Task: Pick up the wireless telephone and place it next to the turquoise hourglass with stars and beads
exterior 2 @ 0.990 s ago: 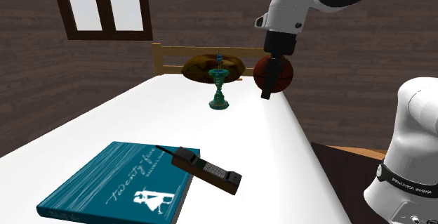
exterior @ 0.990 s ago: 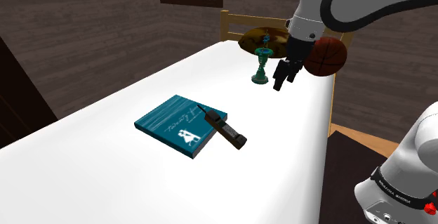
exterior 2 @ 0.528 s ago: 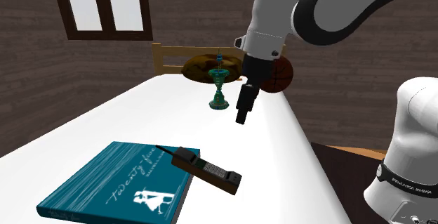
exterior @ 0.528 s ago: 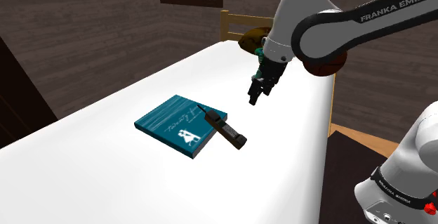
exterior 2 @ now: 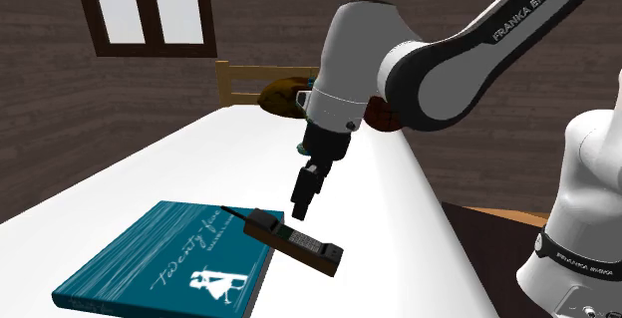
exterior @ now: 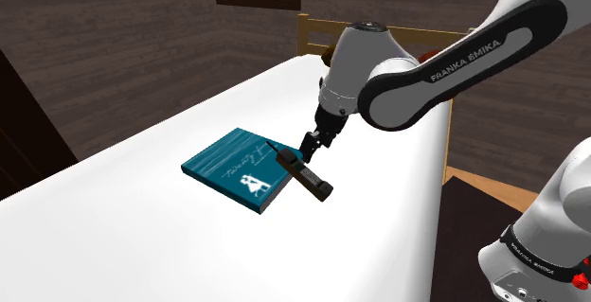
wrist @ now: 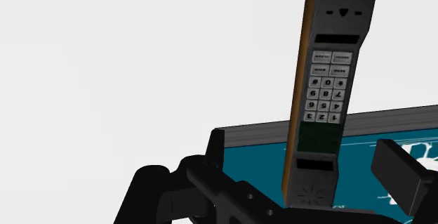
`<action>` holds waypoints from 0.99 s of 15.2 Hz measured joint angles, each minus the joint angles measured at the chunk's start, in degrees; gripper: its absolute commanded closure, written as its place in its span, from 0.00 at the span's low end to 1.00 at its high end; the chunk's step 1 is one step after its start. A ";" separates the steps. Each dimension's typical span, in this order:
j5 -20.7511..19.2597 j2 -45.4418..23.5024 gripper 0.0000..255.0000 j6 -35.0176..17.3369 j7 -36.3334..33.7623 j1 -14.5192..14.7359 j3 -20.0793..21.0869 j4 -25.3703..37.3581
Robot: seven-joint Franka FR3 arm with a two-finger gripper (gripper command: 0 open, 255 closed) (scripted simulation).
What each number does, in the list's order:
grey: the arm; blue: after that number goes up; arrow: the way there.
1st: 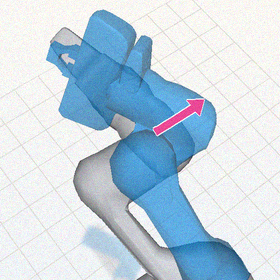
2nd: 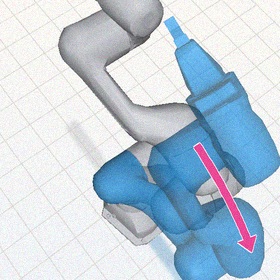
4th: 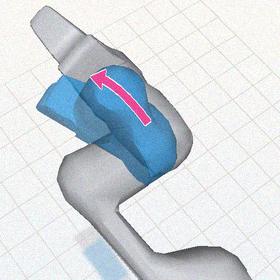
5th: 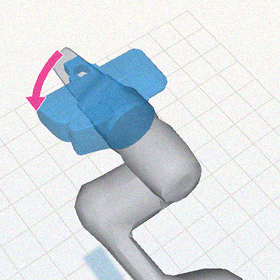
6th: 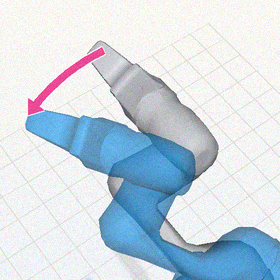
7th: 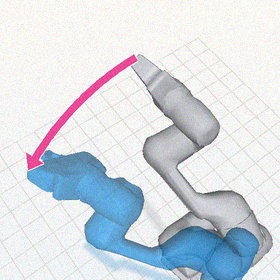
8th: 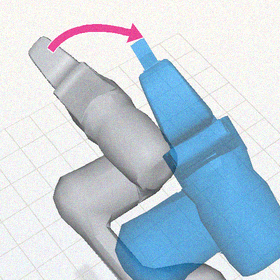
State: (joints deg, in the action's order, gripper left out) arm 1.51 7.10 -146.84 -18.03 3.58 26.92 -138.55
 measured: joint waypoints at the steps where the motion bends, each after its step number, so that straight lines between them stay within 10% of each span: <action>1: -2.26 -2.24 0.00 -1.23 -1.91 -0.27 0.73 1.29; 15: -17.91 -15.42 0.00 -9.04 -14.11 0.66 0.34 5.85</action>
State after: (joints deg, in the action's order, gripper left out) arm -16.40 -8.32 -155.89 -32.14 4.24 27.26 -132.70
